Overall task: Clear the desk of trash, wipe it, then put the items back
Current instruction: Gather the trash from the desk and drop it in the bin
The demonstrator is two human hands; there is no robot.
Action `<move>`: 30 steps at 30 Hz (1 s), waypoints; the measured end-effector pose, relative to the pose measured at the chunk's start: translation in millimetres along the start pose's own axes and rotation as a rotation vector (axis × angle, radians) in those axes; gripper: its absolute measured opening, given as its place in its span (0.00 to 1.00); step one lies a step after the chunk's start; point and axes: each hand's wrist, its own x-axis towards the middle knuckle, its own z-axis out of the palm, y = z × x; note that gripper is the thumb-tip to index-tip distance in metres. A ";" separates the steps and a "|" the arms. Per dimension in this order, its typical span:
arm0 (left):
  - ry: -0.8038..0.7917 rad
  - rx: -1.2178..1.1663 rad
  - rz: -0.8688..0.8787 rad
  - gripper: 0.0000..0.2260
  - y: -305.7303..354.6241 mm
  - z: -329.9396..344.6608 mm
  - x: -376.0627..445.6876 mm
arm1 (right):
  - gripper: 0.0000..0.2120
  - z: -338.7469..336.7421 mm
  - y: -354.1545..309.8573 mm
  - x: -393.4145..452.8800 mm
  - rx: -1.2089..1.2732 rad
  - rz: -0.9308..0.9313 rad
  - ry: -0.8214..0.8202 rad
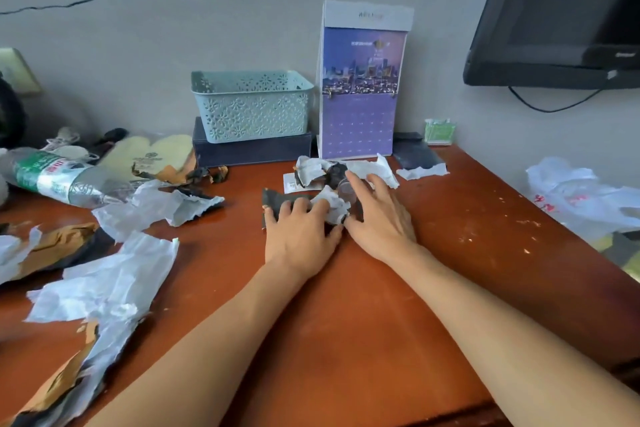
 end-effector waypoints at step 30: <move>0.158 -0.221 0.002 0.15 7.4 -48.8 -131.5 | 0.22 -34.1 2.7 -112.8 0.632 -0.003 0.147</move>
